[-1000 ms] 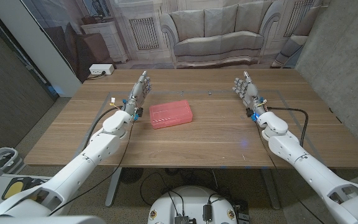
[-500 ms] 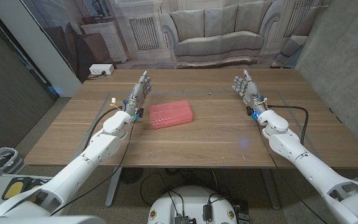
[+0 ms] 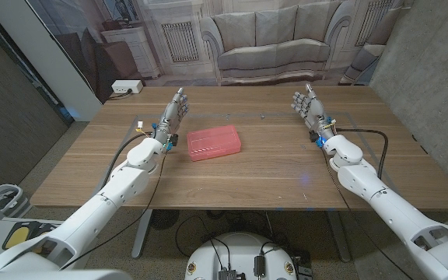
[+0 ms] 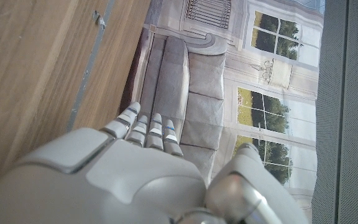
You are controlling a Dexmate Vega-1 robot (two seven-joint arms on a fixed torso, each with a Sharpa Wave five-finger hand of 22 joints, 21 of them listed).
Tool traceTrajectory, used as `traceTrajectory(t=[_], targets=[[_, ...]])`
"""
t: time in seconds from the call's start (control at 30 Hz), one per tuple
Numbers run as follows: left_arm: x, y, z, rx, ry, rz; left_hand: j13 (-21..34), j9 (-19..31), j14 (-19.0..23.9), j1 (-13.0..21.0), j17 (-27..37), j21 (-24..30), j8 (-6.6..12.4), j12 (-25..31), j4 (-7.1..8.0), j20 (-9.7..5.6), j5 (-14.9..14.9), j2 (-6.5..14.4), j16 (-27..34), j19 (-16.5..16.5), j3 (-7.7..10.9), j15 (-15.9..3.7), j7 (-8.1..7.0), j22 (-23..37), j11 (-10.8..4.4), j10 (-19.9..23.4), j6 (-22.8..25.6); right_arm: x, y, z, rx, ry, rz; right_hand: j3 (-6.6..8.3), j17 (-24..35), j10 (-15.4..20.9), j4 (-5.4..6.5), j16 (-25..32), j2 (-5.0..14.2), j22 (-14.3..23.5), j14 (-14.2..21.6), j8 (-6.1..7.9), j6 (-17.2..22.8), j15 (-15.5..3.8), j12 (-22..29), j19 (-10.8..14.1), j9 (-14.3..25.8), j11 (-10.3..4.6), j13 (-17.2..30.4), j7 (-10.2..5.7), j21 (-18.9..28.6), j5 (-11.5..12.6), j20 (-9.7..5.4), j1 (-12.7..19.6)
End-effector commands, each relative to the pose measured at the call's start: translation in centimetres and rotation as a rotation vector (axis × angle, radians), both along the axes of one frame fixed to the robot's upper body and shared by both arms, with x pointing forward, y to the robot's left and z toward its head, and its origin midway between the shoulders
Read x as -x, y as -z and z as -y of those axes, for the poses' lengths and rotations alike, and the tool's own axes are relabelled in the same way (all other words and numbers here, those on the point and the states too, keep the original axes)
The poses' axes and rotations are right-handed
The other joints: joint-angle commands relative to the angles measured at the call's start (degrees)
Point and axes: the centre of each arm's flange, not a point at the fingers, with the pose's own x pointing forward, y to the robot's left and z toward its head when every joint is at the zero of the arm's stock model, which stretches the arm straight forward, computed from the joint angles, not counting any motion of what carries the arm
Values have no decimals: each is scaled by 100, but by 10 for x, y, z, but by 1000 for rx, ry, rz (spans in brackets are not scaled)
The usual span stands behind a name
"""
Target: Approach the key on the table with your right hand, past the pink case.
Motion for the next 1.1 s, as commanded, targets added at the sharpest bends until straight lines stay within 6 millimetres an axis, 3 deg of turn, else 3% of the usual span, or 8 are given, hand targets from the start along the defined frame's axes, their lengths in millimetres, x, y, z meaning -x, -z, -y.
traceTrajectory(t=[0.03, 1.1], targets=[[3, -4, -1, -15, 3, 4, 15, 6, 39, 36, 8, 21, 16, 28, -51, -321, 29, 20, 31, 11, 14, 2, 7, 32, 37, 38, 13, 4, -7, 6, 5, 6, 20, 7, 11, 69, -50, 1, 22, 29, 52, 44, 50, 7, 44, 63, 17, 6, 19, -12, 28, 41, -92, 31], [0, -7, -4, -38, 13, 4, 16, 8, 107, 98, 10, 13, -1, 13, -72, -298, 35, 73, 23, 34, -2, 14, 9, 34, 26, 103, 93, 7, -15, 23, 9, 50, 43, -12, 12, 165, -71, -3, 33, 29, 150, 35, 91, -18, 49, 142, 19, 0, 22, -37, 32, 45, -88, 40]])
